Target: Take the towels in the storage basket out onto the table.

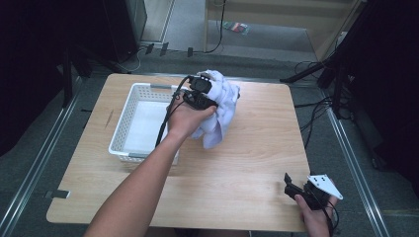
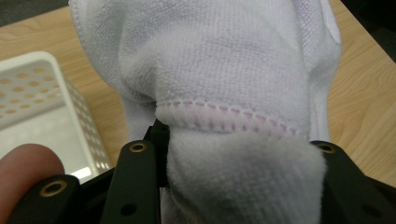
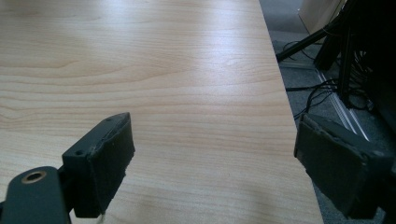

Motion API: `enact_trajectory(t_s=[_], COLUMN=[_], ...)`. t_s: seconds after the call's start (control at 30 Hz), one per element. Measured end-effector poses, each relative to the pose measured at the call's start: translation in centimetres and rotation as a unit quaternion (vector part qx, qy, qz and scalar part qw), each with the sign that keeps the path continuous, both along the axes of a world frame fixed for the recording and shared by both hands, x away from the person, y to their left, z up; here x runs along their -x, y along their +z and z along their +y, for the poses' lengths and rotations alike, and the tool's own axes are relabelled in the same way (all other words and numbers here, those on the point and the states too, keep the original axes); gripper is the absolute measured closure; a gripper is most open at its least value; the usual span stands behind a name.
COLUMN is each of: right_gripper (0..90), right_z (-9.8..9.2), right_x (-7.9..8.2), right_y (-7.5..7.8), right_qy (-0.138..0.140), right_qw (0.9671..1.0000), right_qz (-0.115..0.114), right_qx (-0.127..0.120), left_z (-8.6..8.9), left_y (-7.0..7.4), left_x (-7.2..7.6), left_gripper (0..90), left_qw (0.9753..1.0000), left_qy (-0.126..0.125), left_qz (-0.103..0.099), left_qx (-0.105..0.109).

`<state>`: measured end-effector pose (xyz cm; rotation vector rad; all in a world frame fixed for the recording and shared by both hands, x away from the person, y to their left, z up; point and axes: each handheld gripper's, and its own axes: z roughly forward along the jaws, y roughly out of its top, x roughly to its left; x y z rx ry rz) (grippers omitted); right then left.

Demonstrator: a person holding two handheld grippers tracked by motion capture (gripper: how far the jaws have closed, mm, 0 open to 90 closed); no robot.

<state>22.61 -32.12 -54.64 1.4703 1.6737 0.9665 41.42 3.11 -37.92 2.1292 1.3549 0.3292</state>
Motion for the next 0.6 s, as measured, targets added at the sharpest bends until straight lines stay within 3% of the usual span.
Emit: enact_trajectory(t_s=[0.1, 0.43, 0.53, 0.6], right_gripper=[12.1, 12.1, 12.1, 12.1], right_z=[0.0, 0.0, 0.0, 0.0], right_x=[0.0, 0.0, 0.0, 0.0], right_y=[0.0, 0.0, 0.0, 0.0], right_qy=[0.000, 0.001, 0.001, 0.001], right_qw=[1.0000, 1.0000, 1.0000, 1.0000], right_qz=[0.000, 0.000, 0.000, 0.000], right_qx=[0.000, -0.001, 0.000, 0.000], left_z=[-0.5, -1.7, -2.0, -2.1], left_y=[-0.7, -3.2, -3.8, -4.2], left_x=[0.0, 0.0, 0.1, 0.1], left_gripper=[55.7, 53.8, 50.4, 45.3], left_qw=[1.0000, 0.9991, 0.9988, 0.9978], left_qy=[-0.003, -0.004, -0.009, -0.023], left_qz=[0.002, 0.026, 0.028, 0.040], left_qx=[0.000, 0.034, 0.039, 0.048])
